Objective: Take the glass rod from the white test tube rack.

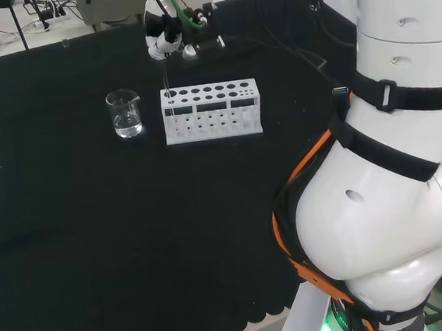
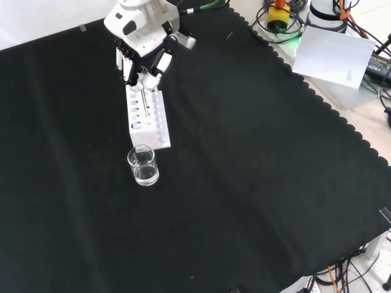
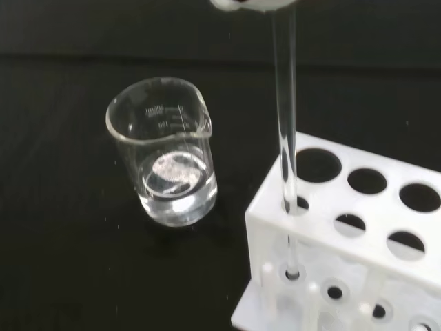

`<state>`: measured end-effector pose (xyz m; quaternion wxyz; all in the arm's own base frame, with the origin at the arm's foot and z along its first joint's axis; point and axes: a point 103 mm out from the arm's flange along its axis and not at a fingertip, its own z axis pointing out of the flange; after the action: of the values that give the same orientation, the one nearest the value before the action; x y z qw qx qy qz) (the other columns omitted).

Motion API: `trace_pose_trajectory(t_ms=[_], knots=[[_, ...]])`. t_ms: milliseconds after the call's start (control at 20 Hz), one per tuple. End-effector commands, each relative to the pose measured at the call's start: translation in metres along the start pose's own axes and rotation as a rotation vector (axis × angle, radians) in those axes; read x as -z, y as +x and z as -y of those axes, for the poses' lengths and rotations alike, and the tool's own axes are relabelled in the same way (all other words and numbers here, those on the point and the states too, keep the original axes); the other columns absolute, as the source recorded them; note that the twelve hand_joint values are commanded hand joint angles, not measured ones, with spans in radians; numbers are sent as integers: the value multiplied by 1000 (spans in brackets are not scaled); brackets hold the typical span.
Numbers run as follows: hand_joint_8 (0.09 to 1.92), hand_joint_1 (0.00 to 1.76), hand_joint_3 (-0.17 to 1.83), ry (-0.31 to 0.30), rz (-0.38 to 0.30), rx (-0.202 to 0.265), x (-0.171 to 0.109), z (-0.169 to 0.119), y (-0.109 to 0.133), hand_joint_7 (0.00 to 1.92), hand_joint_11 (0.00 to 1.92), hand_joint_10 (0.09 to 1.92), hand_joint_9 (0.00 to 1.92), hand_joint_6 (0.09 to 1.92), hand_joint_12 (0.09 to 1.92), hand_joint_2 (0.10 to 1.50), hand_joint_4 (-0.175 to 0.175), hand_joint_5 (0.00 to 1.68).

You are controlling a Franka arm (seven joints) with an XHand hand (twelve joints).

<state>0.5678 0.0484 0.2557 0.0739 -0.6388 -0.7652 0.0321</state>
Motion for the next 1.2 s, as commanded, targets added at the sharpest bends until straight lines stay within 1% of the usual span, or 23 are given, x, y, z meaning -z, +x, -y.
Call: trace_pose_trajectory(t_ms=[50,150,250,450,700,800,1000,1200], knots=[[1057,1297,575,-191,-2,-1,17,5,6,1194,1282,825,1555,768,871,774,-175,1048],[1062,1301,635,-214,13,8,26,8,10,1204,1305,809,1582,774,842,740,-175,1051],[1051,1303,643,-231,19,8,34,12,12,1212,1315,785,1599,761,827,732,-175,1057],[1005,1308,638,-243,3,1,49,22,11,1236,1323,736,1627,720,802,723,-175,1079],[990,1308,582,-249,-6,-12,73,37,13,1234,1333,686,1655,680,775,750,-175,1086],[993,1307,561,-263,-8,-8,90,48,17,1229,1332,682,1658,669,773,762,-175,1087],[995,1306,523,-273,4,-1,112,57,23,1222,1332,676,1664,646,775,783,-175,1090],[992,1306,500,-282,21,10,121,63,27,1219,1335,673,1668,632,777,794,-175,1092]])
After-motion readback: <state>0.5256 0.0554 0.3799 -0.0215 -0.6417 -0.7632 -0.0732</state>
